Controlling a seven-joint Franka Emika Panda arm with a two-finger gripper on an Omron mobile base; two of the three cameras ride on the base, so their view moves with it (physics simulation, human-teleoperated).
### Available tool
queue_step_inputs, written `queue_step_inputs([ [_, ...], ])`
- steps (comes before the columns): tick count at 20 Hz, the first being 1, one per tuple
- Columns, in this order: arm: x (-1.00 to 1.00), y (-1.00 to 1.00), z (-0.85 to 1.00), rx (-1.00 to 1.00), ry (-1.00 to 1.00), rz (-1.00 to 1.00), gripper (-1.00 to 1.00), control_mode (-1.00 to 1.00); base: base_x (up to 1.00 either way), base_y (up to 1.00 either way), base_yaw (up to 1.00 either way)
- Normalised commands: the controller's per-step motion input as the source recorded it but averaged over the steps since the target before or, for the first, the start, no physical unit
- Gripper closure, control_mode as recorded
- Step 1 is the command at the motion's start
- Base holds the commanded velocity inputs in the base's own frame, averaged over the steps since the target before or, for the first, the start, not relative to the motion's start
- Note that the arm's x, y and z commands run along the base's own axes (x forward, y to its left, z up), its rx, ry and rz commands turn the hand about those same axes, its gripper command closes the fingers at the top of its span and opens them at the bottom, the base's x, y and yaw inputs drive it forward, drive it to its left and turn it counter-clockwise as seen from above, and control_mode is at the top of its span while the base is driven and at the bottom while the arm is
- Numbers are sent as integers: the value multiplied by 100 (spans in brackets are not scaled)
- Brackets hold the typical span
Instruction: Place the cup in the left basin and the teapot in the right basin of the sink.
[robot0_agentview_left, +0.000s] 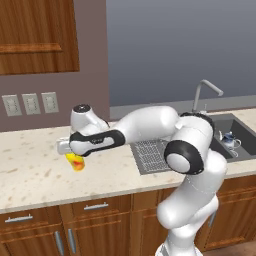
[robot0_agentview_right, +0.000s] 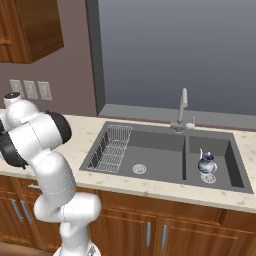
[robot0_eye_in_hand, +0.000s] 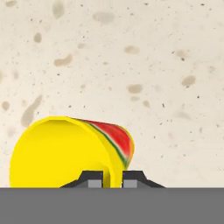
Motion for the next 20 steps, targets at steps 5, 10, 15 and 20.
queue_step_inputs([
  [5, -2, -52, 23, -2, -3, 0, 100, -100, 0, 0, 0],
  [10, 0, -66, 1, 0, 0, 0, 100, -100, 0, 0, 0],
  [15, -1, -65, 8, 0, -1, 0, 100, -100, 0, 0, 0],
  [20, -5, -55, 11, 0, -2, 0, 100, -100, 0, 0, 0],
])
